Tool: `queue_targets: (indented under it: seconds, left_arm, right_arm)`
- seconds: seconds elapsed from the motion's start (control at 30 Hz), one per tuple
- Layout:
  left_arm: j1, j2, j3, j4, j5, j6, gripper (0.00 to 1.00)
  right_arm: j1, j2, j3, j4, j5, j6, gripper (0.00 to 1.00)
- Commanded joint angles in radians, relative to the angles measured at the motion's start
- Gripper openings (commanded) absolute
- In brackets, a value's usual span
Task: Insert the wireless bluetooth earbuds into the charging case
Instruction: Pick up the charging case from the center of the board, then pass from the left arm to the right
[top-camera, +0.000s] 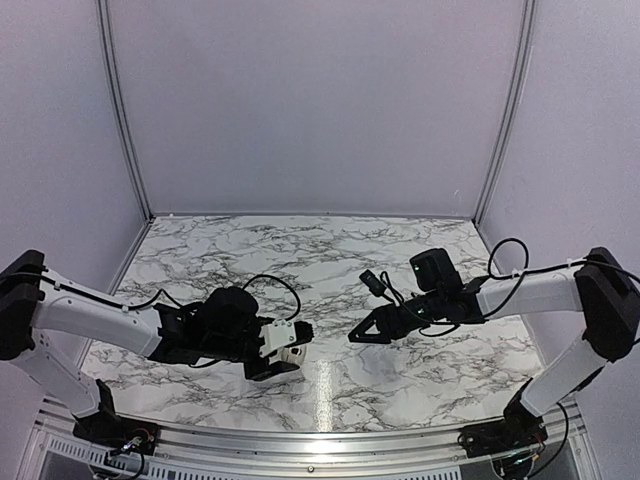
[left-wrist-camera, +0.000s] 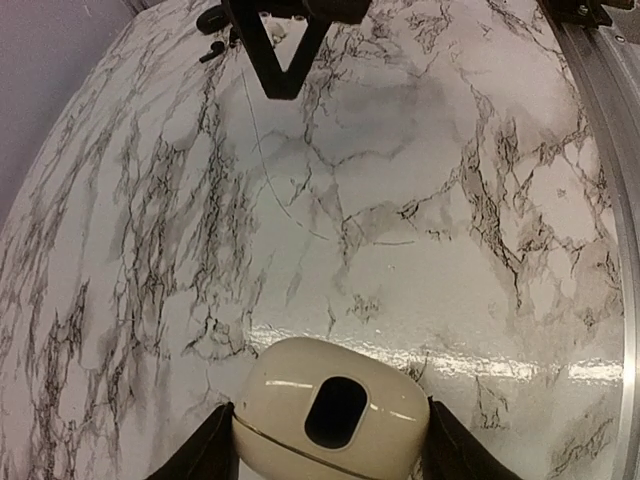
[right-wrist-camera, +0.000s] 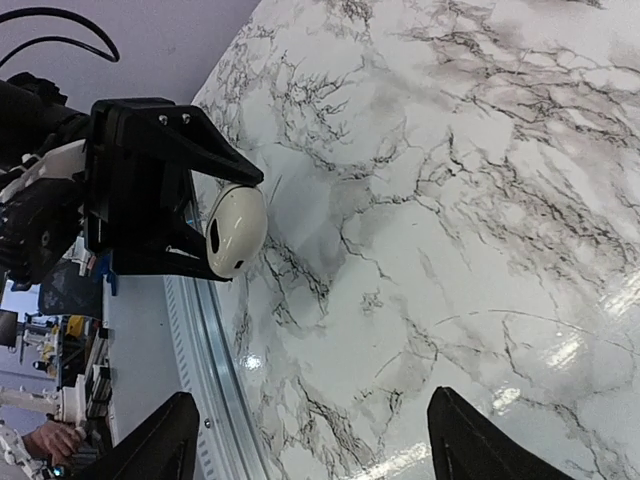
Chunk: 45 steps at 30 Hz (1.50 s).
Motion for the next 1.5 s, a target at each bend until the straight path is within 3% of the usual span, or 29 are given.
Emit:
queue_targets:
  seconds: [0.0, 0.27, 0.6, 1.13, 1.47]
  left_arm:
    - [-0.048, -0.015, 0.086, -0.093, -0.064, 0.067, 0.51]
    - [-0.11, 0.008, 0.163, -0.151, -0.1, 0.12, 0.5]
    - [-0.137, 0.018, 0.195, -0.16, -0.128, 0.109, 0.5]
    - [-0.163, 0.024, 0.215, -0.175, -0.125, 0.144, 0.5]
    - [-0.167, 0.032, 0.221, -0.182, -0.133, 0.159, 0.5]
  right_arm:
    - [0.057, 0.06, 0.055, 0.093, -0.081, 0.067, 0.78]
    - [0.135, 0.139, 0.104, 0.122, -0.146, 0.084, 0.71]
    - [0.165, 0.163, 0.107, 0.233, -0.197, 0.154, 0.53]
    - [0.188, 0.22, 0.16, 0.222, -0.225, 0.149, 0.43]
    - [0.197, 0.236, 0.168, 0.216, -0.253, 0.14, 0.23]
